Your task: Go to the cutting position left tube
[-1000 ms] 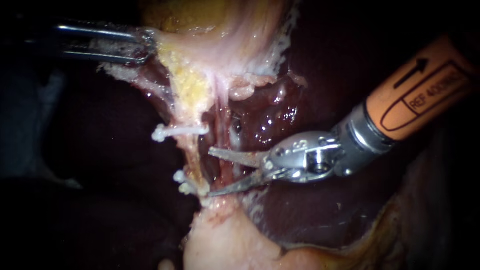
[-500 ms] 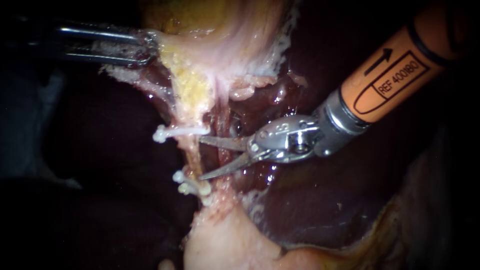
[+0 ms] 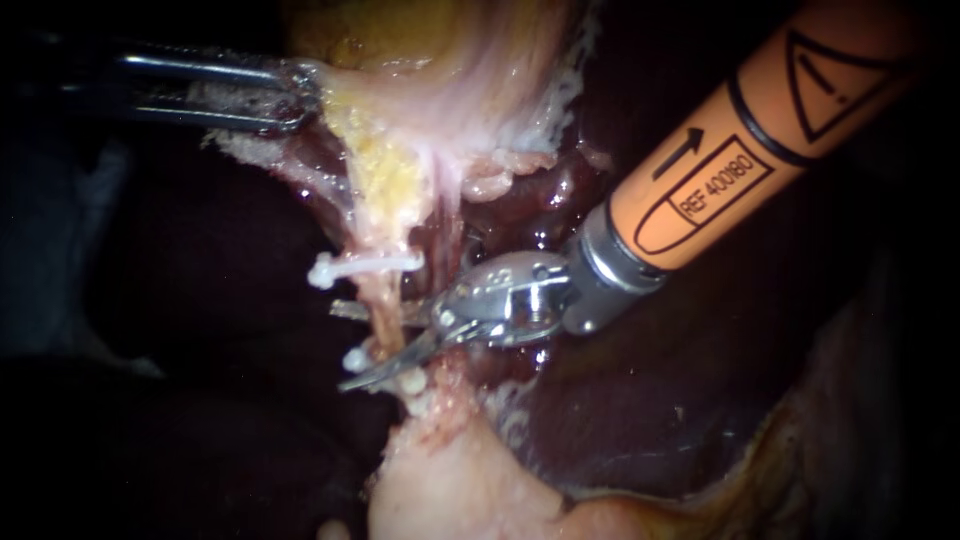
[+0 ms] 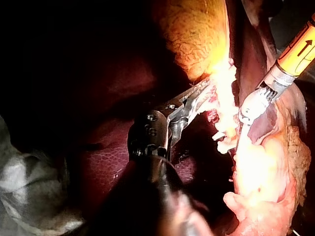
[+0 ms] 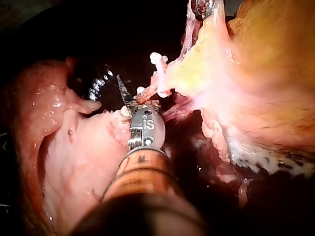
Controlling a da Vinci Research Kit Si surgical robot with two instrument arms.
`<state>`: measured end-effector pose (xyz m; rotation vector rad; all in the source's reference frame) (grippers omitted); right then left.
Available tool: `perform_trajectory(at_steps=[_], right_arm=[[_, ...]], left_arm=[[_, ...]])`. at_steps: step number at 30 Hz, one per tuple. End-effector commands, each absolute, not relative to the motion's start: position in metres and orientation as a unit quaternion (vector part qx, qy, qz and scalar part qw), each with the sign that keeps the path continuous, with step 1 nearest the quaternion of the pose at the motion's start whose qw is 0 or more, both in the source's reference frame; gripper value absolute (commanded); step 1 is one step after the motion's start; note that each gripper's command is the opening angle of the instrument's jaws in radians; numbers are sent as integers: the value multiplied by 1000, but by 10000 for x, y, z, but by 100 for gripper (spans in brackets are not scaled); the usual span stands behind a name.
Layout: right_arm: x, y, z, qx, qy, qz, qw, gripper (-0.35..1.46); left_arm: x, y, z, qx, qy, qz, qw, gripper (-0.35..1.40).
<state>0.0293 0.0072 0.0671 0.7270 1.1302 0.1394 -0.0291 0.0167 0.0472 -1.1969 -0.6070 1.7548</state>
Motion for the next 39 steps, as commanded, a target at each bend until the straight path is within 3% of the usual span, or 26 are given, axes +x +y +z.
perform_trajectory(at_steps=[1,21,39], right_arm=[[296,72,669,338,526,72,777,130],[312,64,604,364,544,108,748,130],[312,66,603,364,544,112,747,130]], left_arm=[[-291,167,472,-484,-245,709,450,-35],[-290,167,473,-484,-246,710,450,-35],[-290,168,474,-485,-246,709,450,-35]])
